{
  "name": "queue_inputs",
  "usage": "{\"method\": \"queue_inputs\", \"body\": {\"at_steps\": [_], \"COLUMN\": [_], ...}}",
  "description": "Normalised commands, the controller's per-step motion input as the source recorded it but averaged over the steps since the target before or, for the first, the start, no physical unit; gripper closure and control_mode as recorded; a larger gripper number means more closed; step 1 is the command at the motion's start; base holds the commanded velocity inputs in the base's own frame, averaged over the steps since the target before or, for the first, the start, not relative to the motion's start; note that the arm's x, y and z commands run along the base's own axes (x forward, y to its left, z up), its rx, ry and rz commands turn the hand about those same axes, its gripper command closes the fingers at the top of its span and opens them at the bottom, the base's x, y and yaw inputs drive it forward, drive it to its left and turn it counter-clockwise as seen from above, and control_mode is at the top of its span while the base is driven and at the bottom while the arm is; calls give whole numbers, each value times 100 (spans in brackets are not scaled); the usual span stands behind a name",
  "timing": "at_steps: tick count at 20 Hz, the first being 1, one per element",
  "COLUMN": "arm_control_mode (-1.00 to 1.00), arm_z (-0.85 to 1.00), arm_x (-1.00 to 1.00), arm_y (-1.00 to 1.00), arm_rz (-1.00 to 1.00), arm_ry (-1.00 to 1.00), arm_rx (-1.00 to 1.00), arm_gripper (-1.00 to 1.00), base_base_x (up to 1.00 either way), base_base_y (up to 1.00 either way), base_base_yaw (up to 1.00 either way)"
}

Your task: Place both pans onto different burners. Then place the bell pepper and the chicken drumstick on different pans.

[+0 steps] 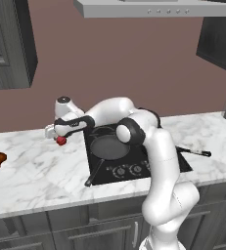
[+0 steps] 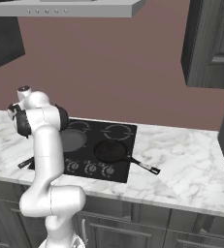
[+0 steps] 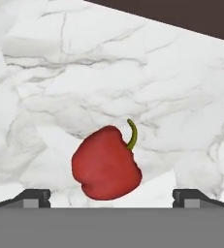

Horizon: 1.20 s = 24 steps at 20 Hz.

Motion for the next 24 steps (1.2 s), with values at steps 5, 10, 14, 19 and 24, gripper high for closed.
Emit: {"method": "queue_inputs", "body": {"at_steps": [5, 10, 14, 19, 24], "arm_control_mode": [-100, -100, -100, -100, -100], "arm_z": [-17, -12, -14, -13, -14], "arm_x": [4, 18, 18, 16, 9], "arm_y": [3, 0, 0, 3, 8], "arm_rz": [1, 0, 0, 1, 1], "arm_ry": [-1, -3, -4, -2, 0], "arm_rx": [0, 0, 0, 0, 0], "arm_gripper": [-100, -100, -100, -100, -100], "base_base_x": [0, 0, 0, 0, 0], "base_base_y": [0, 0, 0, 0, 0], "base_base_yaw": [0, 0, 0, 0, 0]}}
